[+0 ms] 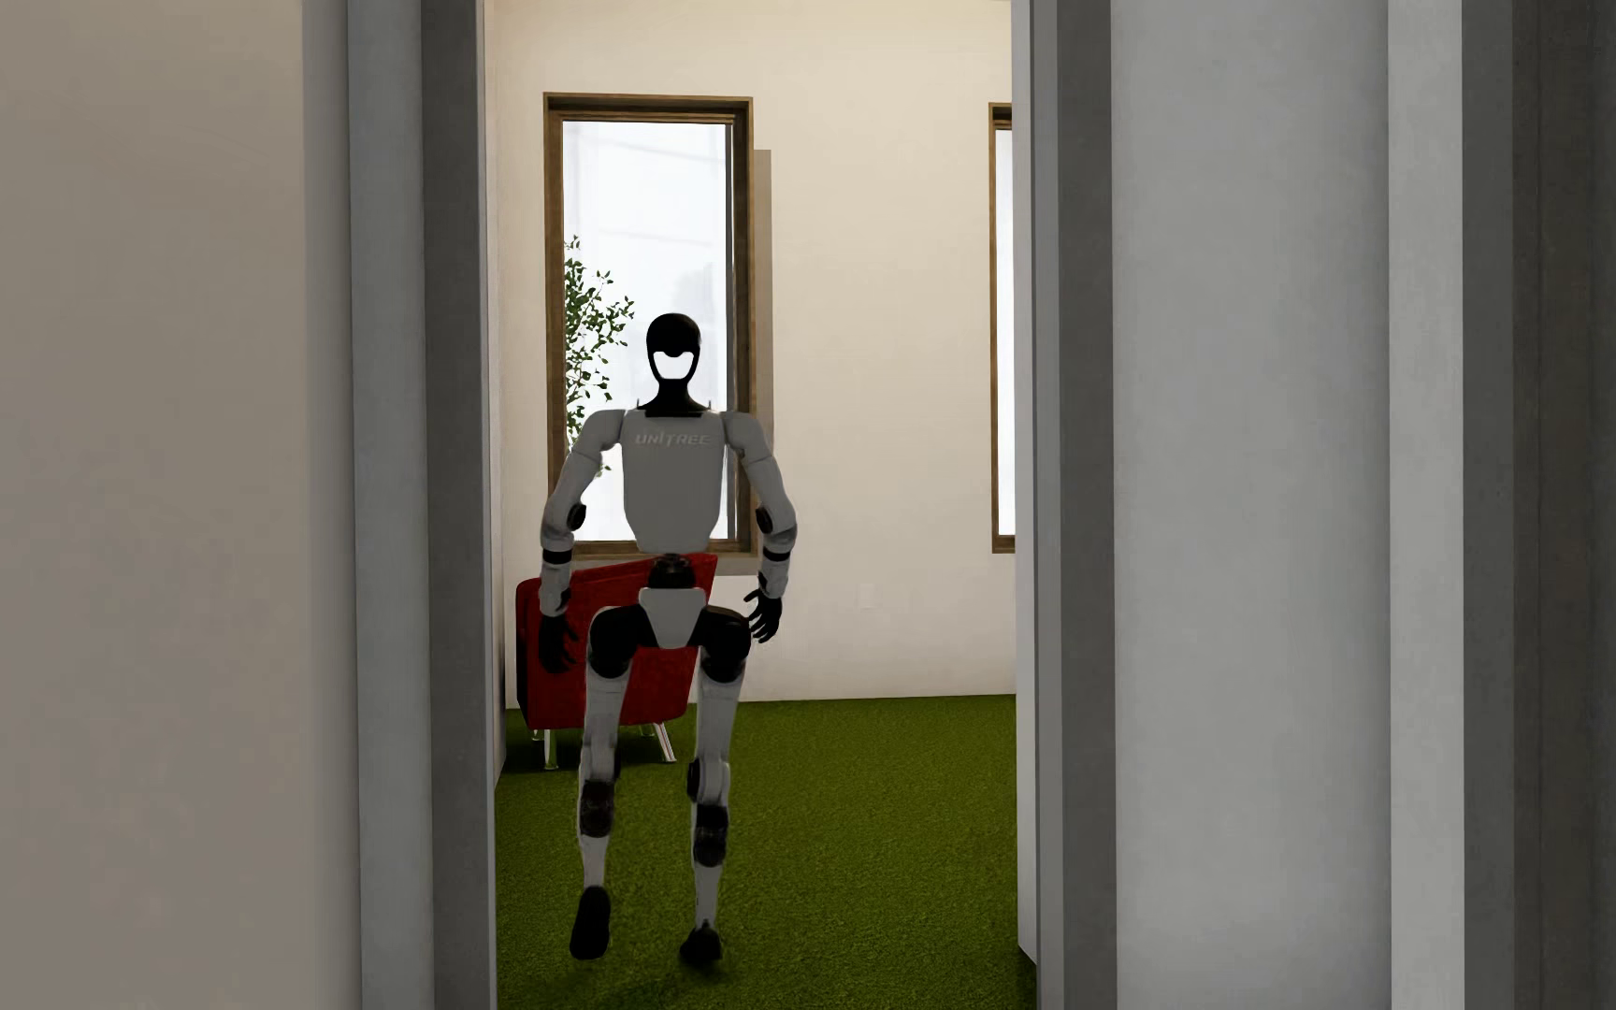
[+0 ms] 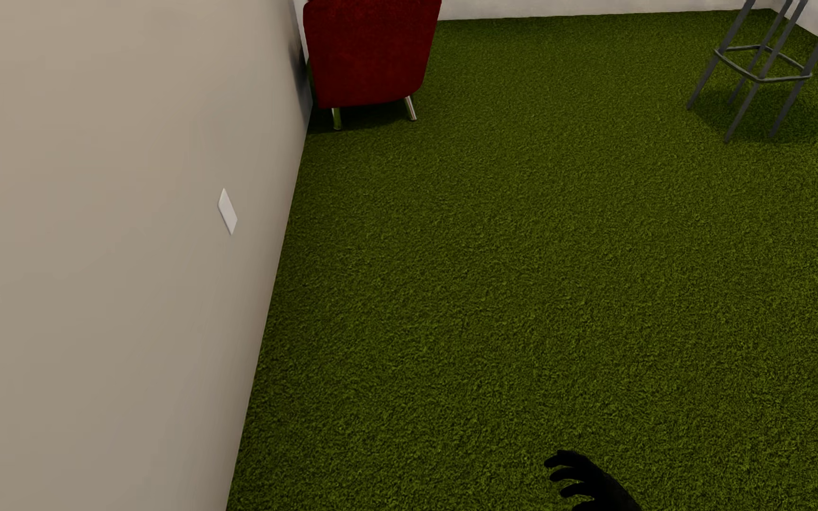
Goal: Go around the corner
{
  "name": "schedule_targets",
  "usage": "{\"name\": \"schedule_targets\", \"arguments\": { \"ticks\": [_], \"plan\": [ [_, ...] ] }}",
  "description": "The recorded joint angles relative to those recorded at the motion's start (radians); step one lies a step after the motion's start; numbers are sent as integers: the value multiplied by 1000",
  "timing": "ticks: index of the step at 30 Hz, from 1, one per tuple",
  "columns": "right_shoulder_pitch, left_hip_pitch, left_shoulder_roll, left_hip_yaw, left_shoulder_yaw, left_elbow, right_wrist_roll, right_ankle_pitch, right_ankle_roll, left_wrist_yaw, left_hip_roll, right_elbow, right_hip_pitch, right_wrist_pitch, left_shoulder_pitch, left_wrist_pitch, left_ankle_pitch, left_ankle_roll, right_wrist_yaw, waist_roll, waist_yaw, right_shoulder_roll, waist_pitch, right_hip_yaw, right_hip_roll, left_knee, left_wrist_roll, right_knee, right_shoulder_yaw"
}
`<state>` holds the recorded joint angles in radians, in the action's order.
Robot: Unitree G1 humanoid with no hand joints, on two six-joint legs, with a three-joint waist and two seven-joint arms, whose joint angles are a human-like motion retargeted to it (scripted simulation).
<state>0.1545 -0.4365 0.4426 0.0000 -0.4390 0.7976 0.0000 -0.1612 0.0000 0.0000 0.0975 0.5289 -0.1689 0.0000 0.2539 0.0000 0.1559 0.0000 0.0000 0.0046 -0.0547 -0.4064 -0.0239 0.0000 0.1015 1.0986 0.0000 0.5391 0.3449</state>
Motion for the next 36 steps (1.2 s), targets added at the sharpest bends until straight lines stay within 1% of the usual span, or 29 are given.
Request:
{"name": "schedule_targets", "arguments": {
  "ticks": [1,2,3,5,7,8,9,10,11,12,14,15,16,18,19,20,21,22,23,24,25,28,30,32,33,34,35,36],
  "plan": [
    [-7,-31,11,0,16,3,0,-15,0,0,-11,-27,35,0,-8,0,26,0,0,-8,5,0,6,0,-1,-100,0,-4,2],
    [-7,-53,21,0,15,5,0,-29,0,0,-20,-48,70,0,-15,0,12,0,0,-13,13,-3,10,0,-5,-201,0,-8,8],
    [-2,-63,27,0,3,6,0,-43,0,0,-27,-56,103,0,-19,0,-36,0,0,-16,24,-9,12,0,-12,-304,0,-12,18],
    [14,-50,28,0,-18,5,0,-69,0,0,-38,-10,161,0,-15,0,-185,0,0,-23,53,-13,13,0,-32,-497,0,-18,47],
    [32,-19,13,0,-18,4,0,-92,0,0,-44,122,201,0,8,0,-311,0,0,-30,85,-5,8,0,-55,-615,0,-11,76],
    [45,-4,1,0,-18,7,0,-100,0,0,-48,205,216,0,23,0,-339,0,0,-32,99,1,4,0,-67,-633,0,-3,85],
    [60,8,-14,0,-24,14,0,-101,0,0,-56,291,228,0,39,0,-337,0,0,-31,106,4,-4,0,-79,-624,0,6,91],
    [78,8,-30,0,-38,29,0,-85,0,0,-67,372,234,0,54,0,-304,0,0,-29,105,6,-14,0,-91,-590,0,15,94],
    [98,-1,-49,0,-59,53,0,-44,0,0,-81,446,235,0,65,0,-264,0,0,-29,92,7,-24,0,-102,-545,0,30,91],
    [121,-6,-66,0,-90,83,0,32,0,0,-93,506,225,0,71,0,-240,0,0,-33,68,8,-31,0,-113,-510,0,60,80],
    [167,35,-87,0,-164,124,0,275,0,0,-110,567,130,0,76,0,-252,0,0,-45,27,6,-45,0,-138,-515,0,215,68],
    [182,71,-88,0,-183,118,0,344,0,0,-116,567,40,0,83,0,-266,0,0,-54,15,2,-49,0,-154,-543,0,361,77],
    [188,108,-81,0,-188,95,0,311,0,0,-121,550,-59,0,94,0,-278,0,0,-63,-1,-4,-47,0,-168,-568,0,538,86],
    [184,175,-52,0,-185,49,0,66,0,0,-123,489,-221,0,105,0,-302,0,0,-68,-53,-9,-29,0,-182,-592,0,878,90],
    [176,209,-36,0,-188,49,0,-21,0,0,-117,458,-283,0,98,0,-316,0,0,-62,-85,-5,-18,0,-185,-602,0,1055,82],
    [168,244,-20,0,-193,65,0,-56,0,0,-107,430,-337,0,85,0,-334,0,0,-51,-114,1,-10,0,-184,-612,0,959,68],
    [161,278,-6,0,-195,91,0,-66,0,0,-97,405,-381,0,69,0,-355,0,0,-40,-137,8,-4,0,-181,-619,0,903,51],
    [154,306,8,0,-190,117,0,-72,0,0,-92,378,-419,0,53,0,-374,0,0,-30,-156,15,0,0,-180,-621,0,887,38],
    [147,329,23,0,-175,136,0,-77,0,0,-88,353,-452,0,41,0,-390,0,0,-20,-169,21,2,0,-180,-620,0,909,30],
    [142,347,37,0,-153,147,0,-76,0,0,-84,330,-477,0,32,0,-404,0,0,-8,-179,26,3,0,-183,-619,0,1007,26],
    [136,368,52,0,-131,150,0,-67,0,0,-83,314,-494,0,25,0,-421,0,0,3,-184,30,4,0,-187,-618,0,1005,27],
    [121,447,83,0,-78,146,0,15,0,0,-89,309,-480,0,-5,0,-494,0,0,29,-187,29,12,0,-197,-622,0,579,36],
    [113,487,90,0,-54,143,0,87,0,0,-106,326,-449,0,-31,0,-549,0,0,37,-181,22,7,0,-203,-621,0,269,43],
    [106,512,86,0,-36,131,0,104,0,0,-118,363,-410,0,-53,0,-581,0,0,44,-185,12,-6,0,-206,-617,0,23,52],
    [104,520,80,0,-29,120,0,95,0,0,-120,392,-394,0,-60,0,-586,0,0,48,-190,9,-15,0,-210,-614,0,-47,56],
    [103,532,70,0,-21,103,0,105,0,0,-116,426,-382,0,-63,0,-580,0,0,54,-194,5,-22,0,-214,-610,0,-61,63],
    [103,551,55,0,-12,83,0,142,0,0,-105,463,-371,0,-61,0,-554,0,0,64,-193,1,-23,0,-211,-606,0,-43,75],
    [102,570,33,0,-1,61,0,179,0,0,-91,499,-360,0,-54,0,-492,0,0,80,-183,-4,-21,0,-196,-600,0,-17,93]
  ]
}}
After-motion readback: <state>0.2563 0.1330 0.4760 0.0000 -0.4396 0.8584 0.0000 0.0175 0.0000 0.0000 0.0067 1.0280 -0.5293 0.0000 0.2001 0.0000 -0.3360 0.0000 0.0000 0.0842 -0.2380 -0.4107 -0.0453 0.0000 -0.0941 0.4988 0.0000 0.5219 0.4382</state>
